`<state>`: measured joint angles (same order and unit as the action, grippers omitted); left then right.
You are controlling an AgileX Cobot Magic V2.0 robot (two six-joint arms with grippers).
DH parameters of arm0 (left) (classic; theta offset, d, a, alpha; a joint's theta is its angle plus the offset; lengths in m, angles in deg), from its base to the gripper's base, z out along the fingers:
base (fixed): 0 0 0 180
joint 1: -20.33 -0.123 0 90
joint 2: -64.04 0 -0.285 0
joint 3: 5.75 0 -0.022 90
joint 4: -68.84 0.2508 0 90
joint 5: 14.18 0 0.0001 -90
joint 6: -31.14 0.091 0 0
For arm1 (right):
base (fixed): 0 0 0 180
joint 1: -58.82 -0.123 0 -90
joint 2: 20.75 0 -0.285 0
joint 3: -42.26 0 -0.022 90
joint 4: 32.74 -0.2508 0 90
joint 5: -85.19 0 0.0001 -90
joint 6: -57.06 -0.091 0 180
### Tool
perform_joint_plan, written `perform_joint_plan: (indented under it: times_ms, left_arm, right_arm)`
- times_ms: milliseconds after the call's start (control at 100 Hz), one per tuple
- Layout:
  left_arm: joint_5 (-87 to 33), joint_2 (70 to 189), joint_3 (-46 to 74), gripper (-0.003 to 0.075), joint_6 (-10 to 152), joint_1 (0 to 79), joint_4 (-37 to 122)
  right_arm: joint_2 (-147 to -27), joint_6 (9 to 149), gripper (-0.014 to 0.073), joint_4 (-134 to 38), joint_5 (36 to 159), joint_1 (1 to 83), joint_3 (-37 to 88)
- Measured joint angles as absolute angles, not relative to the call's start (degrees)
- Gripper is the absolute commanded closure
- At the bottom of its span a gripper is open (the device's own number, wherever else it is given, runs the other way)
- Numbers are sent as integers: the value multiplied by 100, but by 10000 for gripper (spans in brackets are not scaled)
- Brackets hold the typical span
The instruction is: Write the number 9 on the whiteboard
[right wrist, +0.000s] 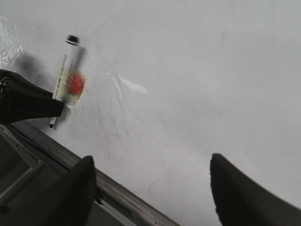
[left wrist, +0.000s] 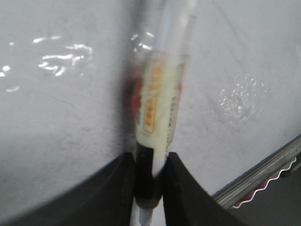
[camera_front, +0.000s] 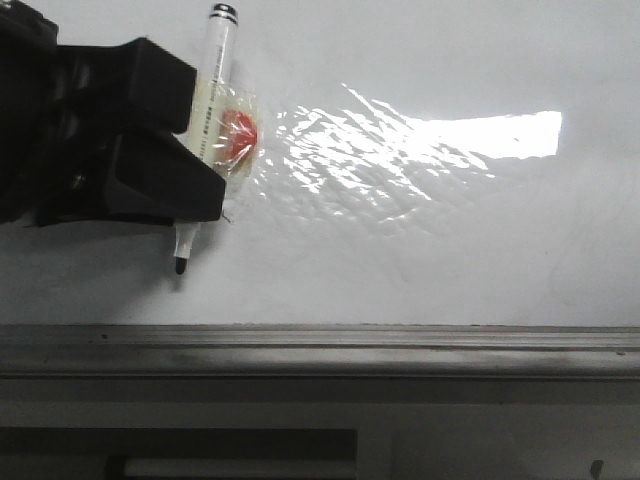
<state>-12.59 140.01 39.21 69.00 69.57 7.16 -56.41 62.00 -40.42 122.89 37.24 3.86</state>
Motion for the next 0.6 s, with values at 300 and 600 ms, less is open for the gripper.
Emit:
perform_joint_plan:
  times_ms: [300,600]
  left_arm:
    - [-3296,13516,3601,741,8028,6946,946]
    - [-4431,12928,3598,741,10938,6946,1129]
  right_arm:
    - [-5641,7064,202,-4443,12450,3720,386]
    - [-6457,10322,224,-7181,12501,3432,386]
